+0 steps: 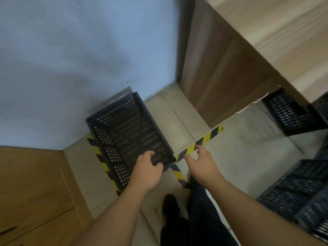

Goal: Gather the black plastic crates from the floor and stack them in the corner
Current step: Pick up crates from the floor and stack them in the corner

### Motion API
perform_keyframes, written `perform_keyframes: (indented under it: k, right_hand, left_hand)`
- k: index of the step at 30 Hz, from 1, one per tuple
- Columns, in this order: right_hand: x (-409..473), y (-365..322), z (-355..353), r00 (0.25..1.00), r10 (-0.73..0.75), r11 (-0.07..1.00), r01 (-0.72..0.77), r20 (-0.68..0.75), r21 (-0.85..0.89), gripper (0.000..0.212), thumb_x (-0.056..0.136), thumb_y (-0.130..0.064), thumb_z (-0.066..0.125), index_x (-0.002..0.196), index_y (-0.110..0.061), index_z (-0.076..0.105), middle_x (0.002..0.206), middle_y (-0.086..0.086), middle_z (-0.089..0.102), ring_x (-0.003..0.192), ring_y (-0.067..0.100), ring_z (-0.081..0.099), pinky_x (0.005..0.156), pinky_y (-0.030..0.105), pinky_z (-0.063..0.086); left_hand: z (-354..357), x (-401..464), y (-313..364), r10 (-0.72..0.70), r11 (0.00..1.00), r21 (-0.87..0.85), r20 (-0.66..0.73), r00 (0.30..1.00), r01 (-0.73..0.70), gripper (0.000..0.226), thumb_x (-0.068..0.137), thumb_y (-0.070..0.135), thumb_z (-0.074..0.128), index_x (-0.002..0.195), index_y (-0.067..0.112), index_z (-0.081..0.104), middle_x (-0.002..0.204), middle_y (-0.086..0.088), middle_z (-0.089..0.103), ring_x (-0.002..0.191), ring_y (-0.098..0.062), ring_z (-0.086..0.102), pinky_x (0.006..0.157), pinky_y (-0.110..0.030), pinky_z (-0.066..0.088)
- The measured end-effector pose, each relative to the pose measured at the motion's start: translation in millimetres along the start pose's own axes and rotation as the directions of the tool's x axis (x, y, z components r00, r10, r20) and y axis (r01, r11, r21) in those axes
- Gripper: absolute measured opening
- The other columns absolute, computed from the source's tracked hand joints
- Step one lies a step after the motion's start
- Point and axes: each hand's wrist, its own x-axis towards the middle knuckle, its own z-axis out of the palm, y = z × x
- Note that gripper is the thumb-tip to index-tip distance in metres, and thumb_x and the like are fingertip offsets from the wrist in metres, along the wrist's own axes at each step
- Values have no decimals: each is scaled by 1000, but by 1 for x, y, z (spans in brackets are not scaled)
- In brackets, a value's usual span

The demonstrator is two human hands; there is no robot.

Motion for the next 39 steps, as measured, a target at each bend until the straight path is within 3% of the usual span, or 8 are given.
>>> perform_keyframes:
  k: [4,7,10,12,18,24,30,39]
  right_hand:
    - [-28,40,-30,995,63,991,-53,-80,120,68,97,-46,54,158,-27,32,159,6,37,142,29,41,85,31,48]
    - [-44,80,-59,982,127,974,-96,-142,204,69,95,-48,54,157,-26,34,159,6,37,142,29,40,104,41,43]
    - [-63,126,-95,962,203,947,-147,-181,284,67,95,-50,52,156,-26,34,159,4,37,140,29,43,107,42,42]
    - [-77,163,-119,945,252,926,-173,-208,334,67,95,-50,52,155,-27,35,158,5,38,139,30,44,108,43,43]
    - [-120,286,-186,896,375,856,-236,-237,460,69,94,-51,53,156,-27,35,158,10,38,141,33,42,113,46,39]
    - [-170,408,-247,830,491,787,-293,-263,543,66,97,-51,54,156,-28,35,155,10,41,137,33,45,106,41,40]
    - [-195,496,-281,755,608,682,-336,-248,650,75,88,-61,55,153,-27,39,149,8,49,132,31,51,109,47,45]
    - [-155,575,-331,647,755,404,-328,-109,854,69,92,-55,56,152,-22,40,142,10,56,120,30,58,103,44,47]
  left_hand:
    - [34,-18,42,90,995,33,59,994,-92,58,103,28,60,158,23,44,154,0,47,130,-16,53,110,-33,43]
    - [66,-35,72,150,984,78,124,981,-160,58,103,29,62,158,23,44,153,0,48,119,-9,51,98,-27,41]
    - [108,-56,99,189,967,134,185,964,-215,55,103,28,62,156,20,47,146,2,51,109,-4,52,94,-24,40]
    - [140,-72,116,214,948,186,221,952,-256,50,104,25,60,152,15,51,139,2,54,112,-11,52,95,-27,40]
    - [252,-128,161,234,878,339,312,921,-338,61,98,36,57,157,25,45,155,-1,50,135,-26,55,116,-45,45]
    - [369,-191,196,256,832,374,397,882,-410,57,103,31,58,158,23,44,158,-1,47,136,-23,54,112,-37,44]
    - [455,-222,221,233,781,420,492,839,-463,59,105,28,59,161,20,41,161,-6,45,138,-25,54,114,-36,43]
    - [543,-200,284,226,676,490,574,787,-551,61,105,26,58,162,24,39,163,-3,45,140,-24,53,115,-40,45]
